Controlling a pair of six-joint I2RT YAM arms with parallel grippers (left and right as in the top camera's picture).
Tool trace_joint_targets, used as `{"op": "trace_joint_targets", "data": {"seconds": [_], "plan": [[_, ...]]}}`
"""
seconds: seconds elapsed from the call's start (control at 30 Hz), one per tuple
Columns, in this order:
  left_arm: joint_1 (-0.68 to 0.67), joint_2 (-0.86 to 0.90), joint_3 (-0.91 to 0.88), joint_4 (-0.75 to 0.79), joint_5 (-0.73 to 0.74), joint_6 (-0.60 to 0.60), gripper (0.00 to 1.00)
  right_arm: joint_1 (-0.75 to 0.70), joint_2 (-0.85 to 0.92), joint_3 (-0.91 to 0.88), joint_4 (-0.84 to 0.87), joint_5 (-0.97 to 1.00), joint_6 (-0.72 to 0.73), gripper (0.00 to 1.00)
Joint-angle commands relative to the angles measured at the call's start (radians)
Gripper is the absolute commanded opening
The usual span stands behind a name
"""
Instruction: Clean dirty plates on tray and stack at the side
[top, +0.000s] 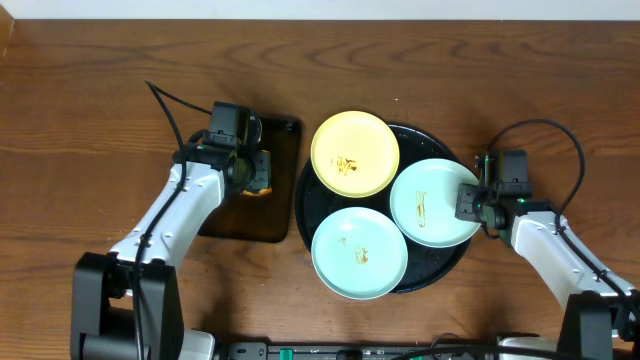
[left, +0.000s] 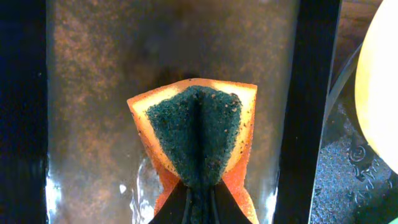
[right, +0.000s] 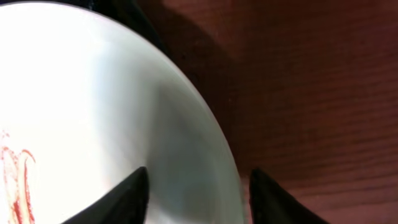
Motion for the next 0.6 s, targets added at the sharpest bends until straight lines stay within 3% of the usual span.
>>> {"op": "trace_joint_targets", "data": {"seconds": [0.0,0.2,0.57], "plan": [[-0.001,-0.01,-0.002,0.001,-0.008,-0.006,0.08,0.006,0.005,0.017,-0.002,0.016,0.005,0.45],[-0.001,-0.024,-0.001,0.013,-0.008,-0.006,0.08,0.006,0.005,0.017,-0.003,0.021,0.005,0.27],[-0.001,-0.148,0.001,0.04,-0.009,-0.005,0.08,0.006,0.005,0.017,-0.003,0.024,0.005,0.1]]}}
